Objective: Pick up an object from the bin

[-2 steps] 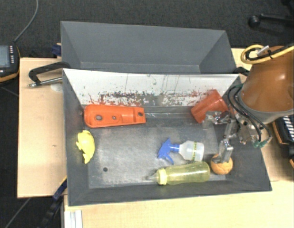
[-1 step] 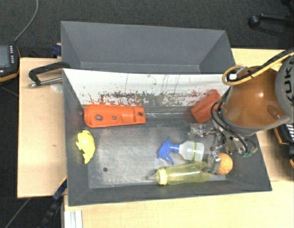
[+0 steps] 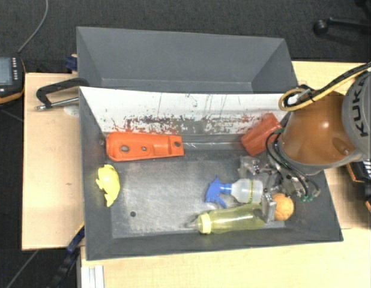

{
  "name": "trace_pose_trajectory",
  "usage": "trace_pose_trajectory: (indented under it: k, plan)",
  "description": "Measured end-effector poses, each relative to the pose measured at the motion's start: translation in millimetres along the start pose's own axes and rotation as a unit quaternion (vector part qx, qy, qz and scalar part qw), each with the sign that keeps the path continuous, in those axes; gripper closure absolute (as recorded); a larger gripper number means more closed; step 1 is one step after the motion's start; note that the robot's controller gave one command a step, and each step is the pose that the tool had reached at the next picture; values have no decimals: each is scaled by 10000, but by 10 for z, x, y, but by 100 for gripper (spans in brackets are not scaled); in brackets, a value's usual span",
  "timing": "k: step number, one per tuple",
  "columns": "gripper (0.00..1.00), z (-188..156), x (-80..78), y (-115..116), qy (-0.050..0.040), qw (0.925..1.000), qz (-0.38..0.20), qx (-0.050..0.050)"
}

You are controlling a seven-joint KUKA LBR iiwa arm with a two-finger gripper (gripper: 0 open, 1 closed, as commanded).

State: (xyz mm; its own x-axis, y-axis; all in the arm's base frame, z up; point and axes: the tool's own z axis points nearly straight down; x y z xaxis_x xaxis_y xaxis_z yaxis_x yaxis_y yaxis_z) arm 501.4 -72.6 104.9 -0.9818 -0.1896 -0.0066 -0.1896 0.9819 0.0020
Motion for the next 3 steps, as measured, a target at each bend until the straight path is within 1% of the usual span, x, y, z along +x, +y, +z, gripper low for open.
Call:
trace_pose_trajectory:
  k: [1,3]
  plan:
    - [100,342,-315,293,-37,9965,-840,19]
    - [100,343,-312,293,-34,9964,-845,21]
